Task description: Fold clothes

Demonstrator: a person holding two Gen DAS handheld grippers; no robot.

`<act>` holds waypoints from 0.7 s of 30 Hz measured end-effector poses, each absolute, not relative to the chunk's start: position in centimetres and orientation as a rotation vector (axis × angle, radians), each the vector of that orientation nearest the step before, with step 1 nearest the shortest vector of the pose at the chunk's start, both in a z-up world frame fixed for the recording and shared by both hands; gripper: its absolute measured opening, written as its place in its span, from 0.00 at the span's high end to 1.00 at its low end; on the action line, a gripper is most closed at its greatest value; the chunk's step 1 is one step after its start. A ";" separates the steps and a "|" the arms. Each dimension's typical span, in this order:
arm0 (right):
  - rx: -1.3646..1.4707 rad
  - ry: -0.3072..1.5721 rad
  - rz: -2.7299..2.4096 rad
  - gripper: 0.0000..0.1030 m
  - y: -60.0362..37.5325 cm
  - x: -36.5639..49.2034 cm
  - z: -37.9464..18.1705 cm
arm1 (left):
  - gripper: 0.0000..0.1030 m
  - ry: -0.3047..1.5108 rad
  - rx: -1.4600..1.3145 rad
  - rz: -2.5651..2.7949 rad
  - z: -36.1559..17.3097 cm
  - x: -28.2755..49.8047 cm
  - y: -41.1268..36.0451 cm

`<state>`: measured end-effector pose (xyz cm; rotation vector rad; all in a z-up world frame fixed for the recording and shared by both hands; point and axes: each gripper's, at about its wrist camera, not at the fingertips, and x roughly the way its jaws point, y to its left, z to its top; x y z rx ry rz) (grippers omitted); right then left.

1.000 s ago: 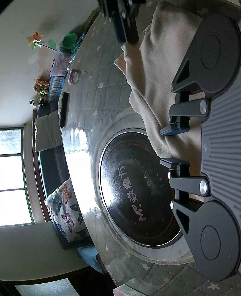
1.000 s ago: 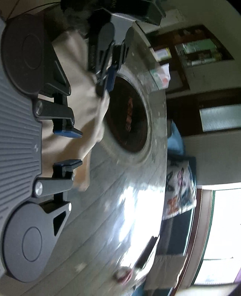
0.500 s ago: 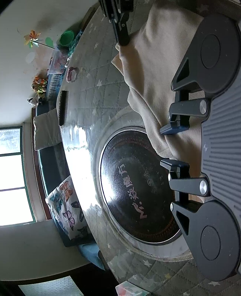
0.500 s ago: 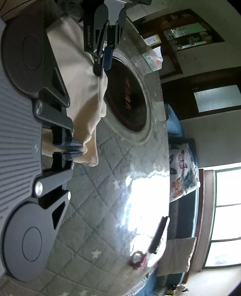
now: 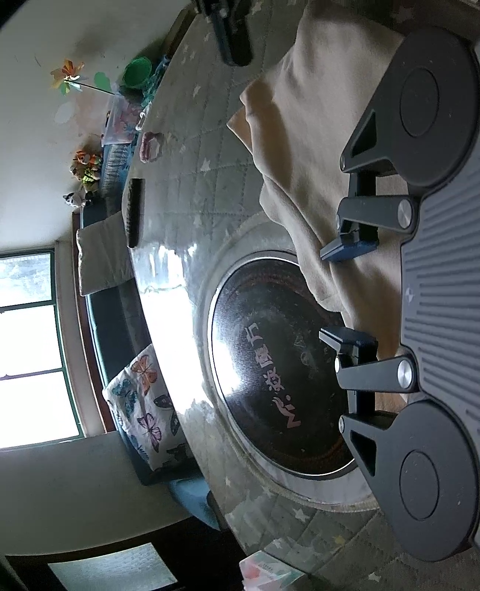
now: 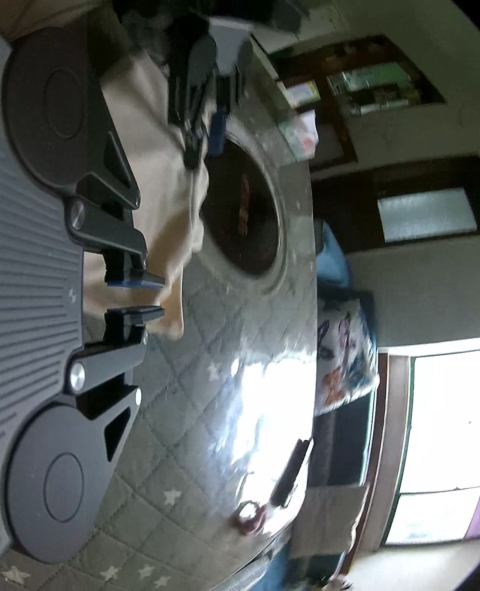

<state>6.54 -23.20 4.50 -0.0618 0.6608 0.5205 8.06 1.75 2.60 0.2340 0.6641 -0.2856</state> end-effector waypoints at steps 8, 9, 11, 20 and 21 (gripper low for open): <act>-0.088 0.671 0.626 0.85 -21.3 3.7 4.0 | 0.39 0.612 0.254 -0.308 3.8 3.2 1.6; -0.092 0.672 0.628 0.81 -21.3 3.4 3.8 | 0.34 0.612 0.257 -0.298 3.7 2.6 1.7; -0.101 0.679 0.619 0.80 -21.2 3.2 3.2 | 0.30 0.612 0.263 -0.277 3.4 1.5 2.0; -0.071 0.698 0.609 0.80 -21.8 2.8 1.4 | 0.26 0.632 0.223 -0.164 1.7 -1.0 4.4; -0.068 0.700 0.608 0.80 -21.9 2.8 1.3 | 0.25 0.633 0.208 -0.152 1.7 -1.2 4.9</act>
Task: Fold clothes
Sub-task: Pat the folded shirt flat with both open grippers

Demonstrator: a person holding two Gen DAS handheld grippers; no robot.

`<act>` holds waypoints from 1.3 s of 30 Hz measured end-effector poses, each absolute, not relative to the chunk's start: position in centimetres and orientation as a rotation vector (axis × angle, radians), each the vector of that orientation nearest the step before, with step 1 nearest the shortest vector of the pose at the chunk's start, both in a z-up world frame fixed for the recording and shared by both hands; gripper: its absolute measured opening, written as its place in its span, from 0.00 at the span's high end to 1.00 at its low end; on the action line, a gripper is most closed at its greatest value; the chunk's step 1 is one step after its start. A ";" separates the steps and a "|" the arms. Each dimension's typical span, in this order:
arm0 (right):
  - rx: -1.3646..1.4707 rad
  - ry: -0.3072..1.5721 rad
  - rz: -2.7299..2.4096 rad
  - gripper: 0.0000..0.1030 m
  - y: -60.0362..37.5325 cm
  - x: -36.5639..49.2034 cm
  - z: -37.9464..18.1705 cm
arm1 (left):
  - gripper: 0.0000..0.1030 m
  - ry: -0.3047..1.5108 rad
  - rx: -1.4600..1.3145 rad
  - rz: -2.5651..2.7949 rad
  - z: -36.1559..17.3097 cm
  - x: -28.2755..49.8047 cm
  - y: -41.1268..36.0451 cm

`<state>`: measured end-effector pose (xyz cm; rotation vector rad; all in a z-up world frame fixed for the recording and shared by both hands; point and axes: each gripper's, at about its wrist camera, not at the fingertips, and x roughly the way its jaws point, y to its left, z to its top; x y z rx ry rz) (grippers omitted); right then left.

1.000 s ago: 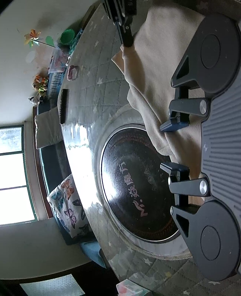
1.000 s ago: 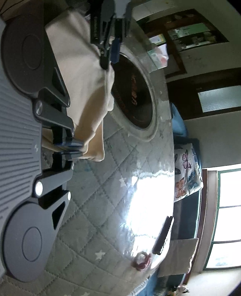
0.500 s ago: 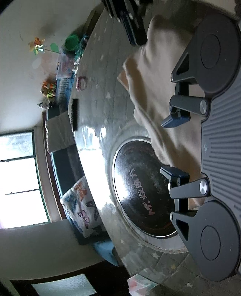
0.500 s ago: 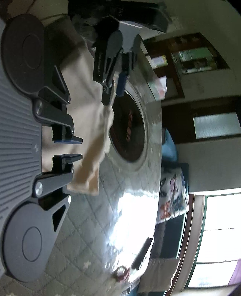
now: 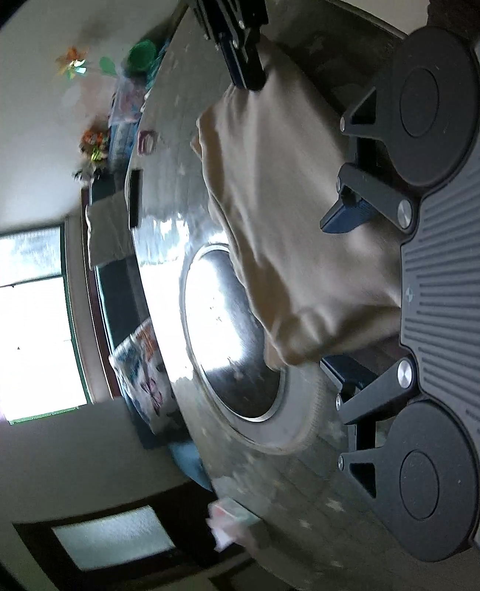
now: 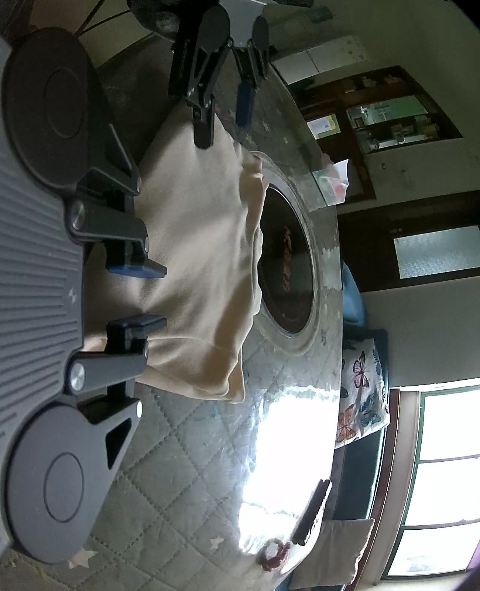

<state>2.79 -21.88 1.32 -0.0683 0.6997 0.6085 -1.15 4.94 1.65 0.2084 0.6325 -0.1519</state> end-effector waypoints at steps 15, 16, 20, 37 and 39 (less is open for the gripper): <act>-0.118 0.660 0.617 0.66 -20.4 2.1 2.8 | 0.13 0.619 0.137 -0.075 2.5 -2.1 7.5; -0.119 0.653 0.624 0.66 -20.2 2.1 2.9 | 0.13 0.615 0.133 -0.075 2.6 -1.9 7.5; -0.110 0.641 0.660 0.64 -19.0 2.3 3.0 | 0.11 0.632 0.125 -0.056 2.1 -1.0 7.7; -0.252 0.604 0.767 0.59 -15.0 0.8 2.4 | 0.03 0.616 0.131 -0.098 2.5 -1.7 6.9; -0.262 0.595 0.794 0.59 -14.2 0.8 2.4 | 0.03 0.623 0.140 -0.106 2.4 -1.7 6.6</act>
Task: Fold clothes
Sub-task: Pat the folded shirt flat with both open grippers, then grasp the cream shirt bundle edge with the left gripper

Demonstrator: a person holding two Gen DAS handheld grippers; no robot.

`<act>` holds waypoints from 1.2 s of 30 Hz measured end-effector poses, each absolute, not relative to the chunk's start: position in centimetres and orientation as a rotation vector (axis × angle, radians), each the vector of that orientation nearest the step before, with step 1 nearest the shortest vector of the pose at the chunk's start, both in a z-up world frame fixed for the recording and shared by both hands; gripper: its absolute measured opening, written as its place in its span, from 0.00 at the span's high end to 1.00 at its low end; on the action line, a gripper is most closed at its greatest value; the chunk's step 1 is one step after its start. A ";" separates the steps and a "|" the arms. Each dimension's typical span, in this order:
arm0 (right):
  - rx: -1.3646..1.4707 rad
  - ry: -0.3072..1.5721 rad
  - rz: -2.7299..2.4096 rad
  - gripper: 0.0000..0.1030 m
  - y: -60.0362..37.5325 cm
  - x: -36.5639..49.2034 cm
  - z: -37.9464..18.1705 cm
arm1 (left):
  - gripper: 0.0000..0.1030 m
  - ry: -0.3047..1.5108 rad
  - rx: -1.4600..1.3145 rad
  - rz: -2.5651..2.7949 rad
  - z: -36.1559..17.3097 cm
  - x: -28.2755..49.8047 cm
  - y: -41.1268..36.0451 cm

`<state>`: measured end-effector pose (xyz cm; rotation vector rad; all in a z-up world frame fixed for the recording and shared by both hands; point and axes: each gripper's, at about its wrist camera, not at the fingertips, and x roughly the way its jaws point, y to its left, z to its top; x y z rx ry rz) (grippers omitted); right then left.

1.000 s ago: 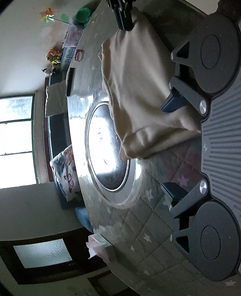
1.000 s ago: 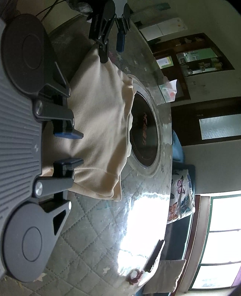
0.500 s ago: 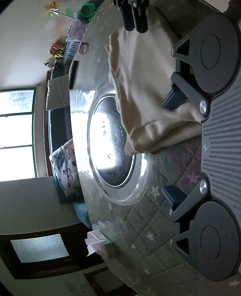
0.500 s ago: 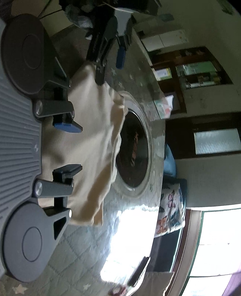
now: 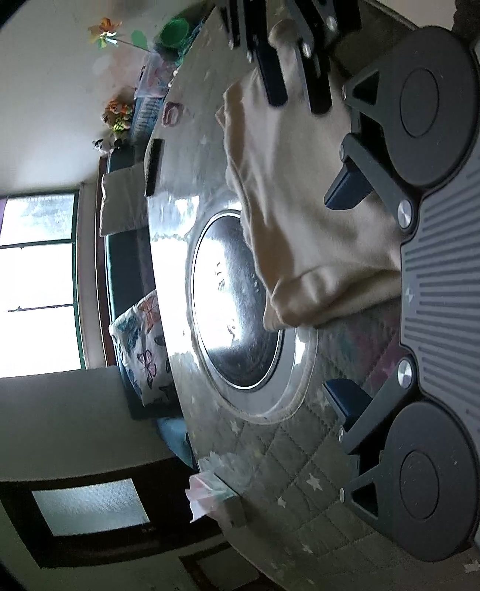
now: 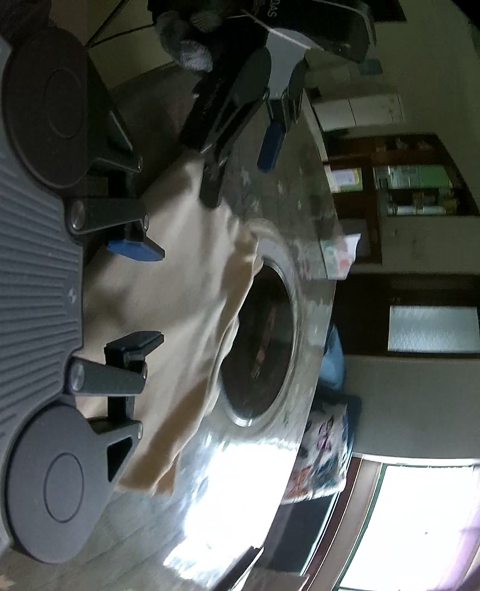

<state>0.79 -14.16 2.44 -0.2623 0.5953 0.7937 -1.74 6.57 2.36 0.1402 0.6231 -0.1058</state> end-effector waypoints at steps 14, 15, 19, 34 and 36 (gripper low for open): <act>-0.348 0.577 0.850 0.59 -11.6 0.2 1.7 | 0.03 0.644 0.148 -0.112 1.7 -1.6 6.7; -0.337 0.573 0.851 0.59 -11.7 0.3 2.0 | 0.03 0.643 0.147 -0.111 1.8 -1.5 6.7; -0.303 0.588 0.825 0.58 -12.3 1.3 2.1 | 0.03 0.648 0.139 -0.105 1.7 -1.3 6.9; -0.216 0.657 0.814 0.58 -11.9 6.3 2.9 | 0.01 0.656 0.117 -0.039 2.6 2.6 8.5; -0.199 0.675 0.808 0.58 -11.5 7.5 2.8 | 0.01 0.662 0.113 -0.027 2.6 3.4 8.9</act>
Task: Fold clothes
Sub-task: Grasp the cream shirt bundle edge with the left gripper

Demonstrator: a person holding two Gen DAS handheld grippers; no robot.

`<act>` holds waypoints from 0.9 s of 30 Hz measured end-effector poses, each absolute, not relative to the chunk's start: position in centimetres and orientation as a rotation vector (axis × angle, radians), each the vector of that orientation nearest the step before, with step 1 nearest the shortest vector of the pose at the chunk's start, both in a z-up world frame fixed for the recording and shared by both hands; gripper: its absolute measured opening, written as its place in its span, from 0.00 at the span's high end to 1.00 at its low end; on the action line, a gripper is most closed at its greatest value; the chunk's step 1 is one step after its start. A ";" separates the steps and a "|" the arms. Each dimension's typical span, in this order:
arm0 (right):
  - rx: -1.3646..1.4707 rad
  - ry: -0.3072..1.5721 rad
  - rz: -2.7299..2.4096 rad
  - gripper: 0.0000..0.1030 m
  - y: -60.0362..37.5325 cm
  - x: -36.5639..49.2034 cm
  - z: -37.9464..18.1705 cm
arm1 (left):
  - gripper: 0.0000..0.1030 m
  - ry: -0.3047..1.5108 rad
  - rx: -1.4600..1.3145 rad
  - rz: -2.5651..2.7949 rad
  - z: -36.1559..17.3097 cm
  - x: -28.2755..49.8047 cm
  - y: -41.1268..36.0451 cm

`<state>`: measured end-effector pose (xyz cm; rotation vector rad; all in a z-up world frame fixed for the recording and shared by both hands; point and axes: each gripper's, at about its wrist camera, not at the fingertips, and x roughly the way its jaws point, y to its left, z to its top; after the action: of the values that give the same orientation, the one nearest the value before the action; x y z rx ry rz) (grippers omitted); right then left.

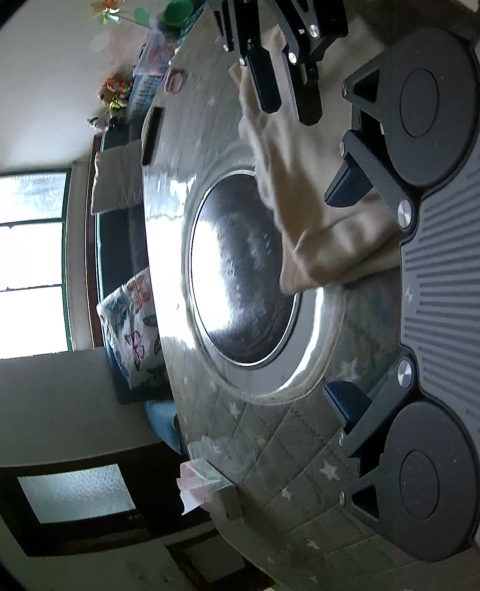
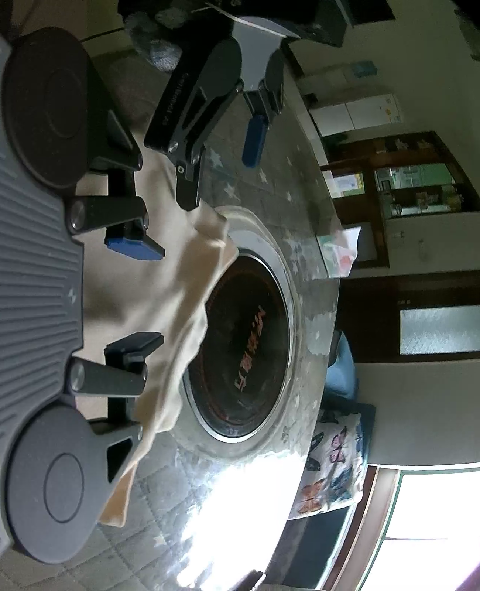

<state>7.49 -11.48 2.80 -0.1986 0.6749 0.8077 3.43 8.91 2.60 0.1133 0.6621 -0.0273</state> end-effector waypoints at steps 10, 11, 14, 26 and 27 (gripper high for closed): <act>-0.160 0.755 0.779 0.58 -9.9 11.3 1.1 | 0.01 0.713 0.121 -0.004 1.7 6.8 9.6; -0.161 0.755 0.781 0.58 -9.9 11.4 1.0 | 0.01 0.712 0.118 -0.008 1.8 7.0 9.6; -0.155 0.751 0.788 0.58 -10.1 11.5 1.4 | 0.01 0.706 0.115 -0.024 2.0 7.3 9.3; -0.089 0.778 0.686 0.58 -13.8 13.0 1.5 | 0.01 0.726 0.155 -0.065 1.3 9.8 7.5; -0.083 0.781 0.688 0.58 -13.8 13.2 1.3 | 0.00 0.733 0.158 -0.063 1.1 10.0 7.5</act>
<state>13.19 -13.85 1.34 -0.0826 0.7814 0.6881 10.02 7.49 1.06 0.1575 0.7327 -0.0628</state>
